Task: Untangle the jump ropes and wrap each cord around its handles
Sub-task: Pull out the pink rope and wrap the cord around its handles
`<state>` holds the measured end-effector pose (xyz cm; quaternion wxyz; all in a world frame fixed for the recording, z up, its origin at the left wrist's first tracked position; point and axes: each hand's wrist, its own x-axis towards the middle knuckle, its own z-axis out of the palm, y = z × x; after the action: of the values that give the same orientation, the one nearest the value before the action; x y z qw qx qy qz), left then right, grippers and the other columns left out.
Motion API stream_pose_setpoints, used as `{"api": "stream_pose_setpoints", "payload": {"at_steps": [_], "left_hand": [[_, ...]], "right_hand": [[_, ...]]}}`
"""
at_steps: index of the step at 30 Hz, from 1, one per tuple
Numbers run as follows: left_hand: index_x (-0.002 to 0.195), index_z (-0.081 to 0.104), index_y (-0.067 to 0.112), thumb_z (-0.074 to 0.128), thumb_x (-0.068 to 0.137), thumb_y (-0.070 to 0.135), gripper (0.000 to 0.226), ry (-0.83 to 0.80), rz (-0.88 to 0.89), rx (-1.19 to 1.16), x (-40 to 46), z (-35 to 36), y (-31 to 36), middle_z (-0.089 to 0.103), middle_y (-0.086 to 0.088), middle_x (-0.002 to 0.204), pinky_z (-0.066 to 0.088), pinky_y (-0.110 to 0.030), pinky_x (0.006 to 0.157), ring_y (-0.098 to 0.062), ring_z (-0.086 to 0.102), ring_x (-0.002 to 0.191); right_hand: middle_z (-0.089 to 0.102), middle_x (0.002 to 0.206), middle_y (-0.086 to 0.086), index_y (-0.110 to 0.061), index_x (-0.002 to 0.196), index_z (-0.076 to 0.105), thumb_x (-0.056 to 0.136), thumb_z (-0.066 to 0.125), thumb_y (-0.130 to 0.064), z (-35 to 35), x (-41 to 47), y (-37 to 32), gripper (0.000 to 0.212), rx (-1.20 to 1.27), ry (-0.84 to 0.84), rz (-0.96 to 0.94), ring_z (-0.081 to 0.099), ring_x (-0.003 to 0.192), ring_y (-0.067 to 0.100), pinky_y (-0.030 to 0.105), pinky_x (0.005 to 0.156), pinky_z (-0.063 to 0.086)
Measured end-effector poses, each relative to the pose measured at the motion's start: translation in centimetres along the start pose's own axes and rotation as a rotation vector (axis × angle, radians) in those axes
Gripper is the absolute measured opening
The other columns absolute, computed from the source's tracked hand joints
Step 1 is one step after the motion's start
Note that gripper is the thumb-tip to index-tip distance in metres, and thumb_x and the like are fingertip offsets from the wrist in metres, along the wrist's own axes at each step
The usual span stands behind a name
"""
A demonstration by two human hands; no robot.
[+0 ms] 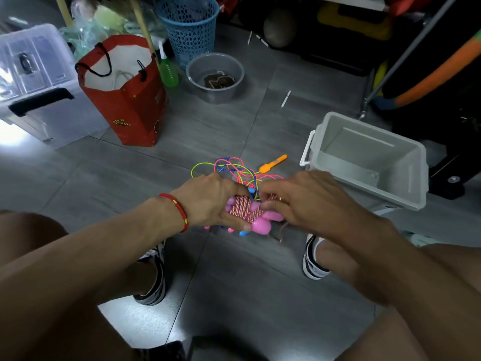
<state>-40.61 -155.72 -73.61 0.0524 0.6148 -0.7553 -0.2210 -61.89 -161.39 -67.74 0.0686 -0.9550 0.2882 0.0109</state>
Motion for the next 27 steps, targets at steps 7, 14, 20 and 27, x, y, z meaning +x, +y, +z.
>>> {"api": "stream_pose_setpoints", "payload": {"at_steps": [7, 14, 20, 27], "left_hand": [[0.089, 0.058, 0.034, 0.065, 0.073, 0.071, 0.041, 0.009, 0.184, -0.054, -0.8, -1.5, 1.5, 0.052, 0.014, 0.067, 0.044, -0.025, 0.060, 0.006, 0.045, 0.061], [0.079, 0.061, 0.015, 0.081, 0.079, 0.045, 0.036, -0.158, 0.287, -0.313, -0.9, -2.7, 2.7, 0.054, 0.003, 0.064, 0.038, -0.022, 0.055, -0.010, 0.047, 0.059], [0.093, 0.067, 0.005, 0.078, 0.082, 0.022, 0.023, -0.129, 0.189, -0.827, -1.7, -4.4, 1.9, 0.066, -0.004, 0.072, 0.046, -0.028, 0.056, -0.008, 0.056, 0.064], [0.096, 0.056, -0.007, 0.070, 0.089, 0.029, 0.040, 0.204, -0.236, -1.177, -0.4, -4.4, 0.1, 0.044, 0.006, 0.049, 0.011, -0.015, 0.042, -0.009, 0.021, 0.039]], "right_hand": [[0.061, 0.084, -0.009, -0.030, 0.089, 0.076, 0.088, 0.072, -0.041, 0.4, 1.4, 3.1, 0.012, 0.465, -0.137, 0.010, 0.057, 0.078, 0.008, 0.035, 0.074, 0.046], [0.068, 0.074, -0.007, -0.014, 0.085, 0.076, 0.087, 0.073, -0.024, 0.9, 2.1, 3.9, 0.011, 0.907, -0.323, -0.003, 0.058, 0.068, 0.000, 0.017, 0.064, 0.045], [0.062, 0.073, 0.004, -0.004, 0.083, 0.070, 0.087, 0.073, -0.019, 2.6, 1.9, 4.5, 0.016, 1.123, -0.210, 0.075, 0.052, 0.071, 0.011, 0.023, 0.062, 0.043], [0.026, 0.060, 0.000, -0.020, 0.102, 0.065, 0.108, 0.039, -0.027, 4.1, 1.7, 1.5, 0.027, 1.322, -0.170, 0.193, 0.024, 0.049, 0.009, 0.019, 0.045, 0.026]]}}
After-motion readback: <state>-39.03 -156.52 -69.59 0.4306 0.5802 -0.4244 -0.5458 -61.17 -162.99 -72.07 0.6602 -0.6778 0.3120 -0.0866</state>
